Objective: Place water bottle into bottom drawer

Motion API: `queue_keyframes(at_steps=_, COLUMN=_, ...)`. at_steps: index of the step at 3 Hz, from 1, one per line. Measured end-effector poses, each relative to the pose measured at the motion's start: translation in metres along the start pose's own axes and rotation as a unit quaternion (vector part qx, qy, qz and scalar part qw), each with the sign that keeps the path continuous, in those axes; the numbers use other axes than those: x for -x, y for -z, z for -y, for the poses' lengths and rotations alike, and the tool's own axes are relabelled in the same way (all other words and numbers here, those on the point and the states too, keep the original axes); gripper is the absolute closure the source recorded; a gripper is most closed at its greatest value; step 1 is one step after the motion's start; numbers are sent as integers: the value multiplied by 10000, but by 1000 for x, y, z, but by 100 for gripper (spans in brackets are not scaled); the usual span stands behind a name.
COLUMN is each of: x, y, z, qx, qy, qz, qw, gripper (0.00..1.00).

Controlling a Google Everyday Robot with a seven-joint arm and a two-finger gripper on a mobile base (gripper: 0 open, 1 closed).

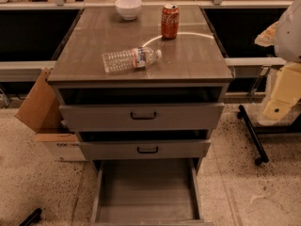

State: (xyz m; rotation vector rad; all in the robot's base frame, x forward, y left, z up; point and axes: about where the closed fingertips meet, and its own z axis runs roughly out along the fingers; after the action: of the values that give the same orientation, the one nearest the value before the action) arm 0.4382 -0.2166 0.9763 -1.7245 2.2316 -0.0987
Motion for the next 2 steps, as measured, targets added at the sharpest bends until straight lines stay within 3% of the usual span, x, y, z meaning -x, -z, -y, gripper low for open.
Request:
queue_keyframes(at_steps=1, x=0, y=0, z=0, qx=0, qy=0, qz=0, qw=10000, gripper=0)
queue_keyframes(at_steps=2, x=18, y=-12, z=16, qx=18, qy=261, qz=228, qw=9994, gripper=0)
